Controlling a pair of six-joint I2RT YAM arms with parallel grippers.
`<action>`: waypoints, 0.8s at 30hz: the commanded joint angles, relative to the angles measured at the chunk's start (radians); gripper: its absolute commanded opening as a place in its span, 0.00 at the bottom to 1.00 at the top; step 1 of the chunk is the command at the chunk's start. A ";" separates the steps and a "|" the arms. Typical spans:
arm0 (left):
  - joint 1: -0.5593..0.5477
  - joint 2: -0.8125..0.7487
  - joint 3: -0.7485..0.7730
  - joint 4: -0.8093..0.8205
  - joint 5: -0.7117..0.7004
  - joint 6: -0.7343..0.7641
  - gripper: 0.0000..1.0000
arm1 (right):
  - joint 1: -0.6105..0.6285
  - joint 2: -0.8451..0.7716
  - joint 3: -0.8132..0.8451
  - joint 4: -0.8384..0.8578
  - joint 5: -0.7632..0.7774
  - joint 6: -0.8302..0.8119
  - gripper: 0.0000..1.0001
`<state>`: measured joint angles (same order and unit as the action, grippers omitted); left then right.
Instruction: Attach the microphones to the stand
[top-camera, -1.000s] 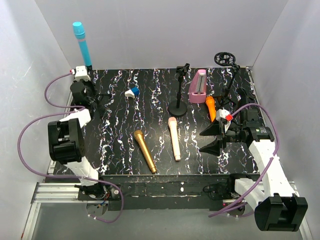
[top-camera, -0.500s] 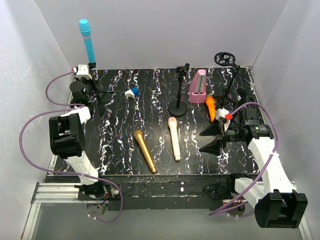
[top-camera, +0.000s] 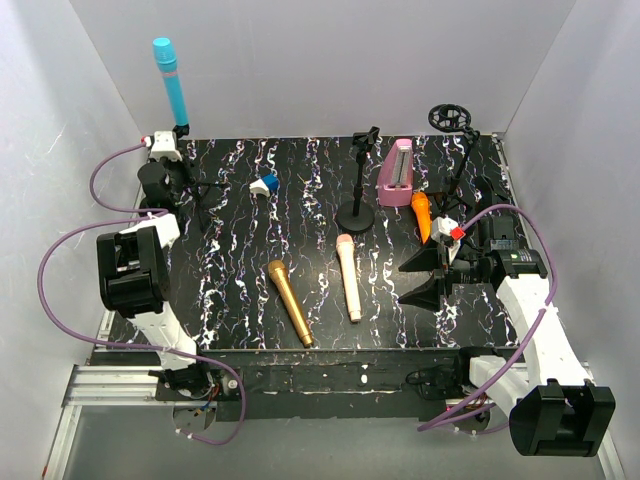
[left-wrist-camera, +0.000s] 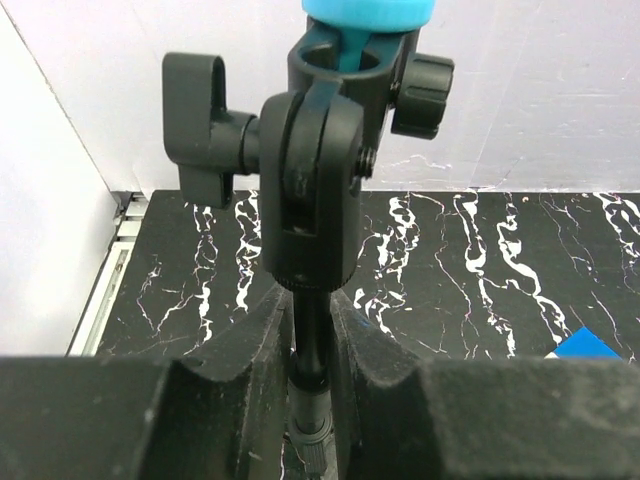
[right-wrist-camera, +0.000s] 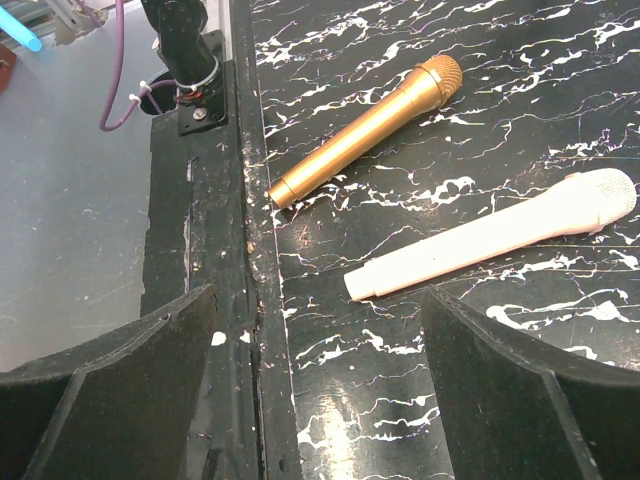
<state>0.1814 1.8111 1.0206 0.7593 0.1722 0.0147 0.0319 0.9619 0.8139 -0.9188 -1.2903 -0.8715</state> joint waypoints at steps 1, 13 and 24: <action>0.013 -0.022 0.024 -0.029 -0.010 -0.007 0.20 | -0.006 -0.014 0.034 -0.006 -0.020 -0.015 0.89; 0.016 -0.041 0.033 -0.046 0.015 -0.061 0.43 | -0.006 -0.015 0.033 -0.008 -0.012 -0.015 0.89; 0.018 -0.192 -0.086 -0.044 -0.059 -0.110 0.93 | -0.006 -0.031 0.030 -0.005 -0.003 -0.017 0.89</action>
<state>0.1928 1.7538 0.9897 0.7113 0.1688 -0.0647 0.0319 0.9485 0.8139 -0.9188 -1.2861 -0.8715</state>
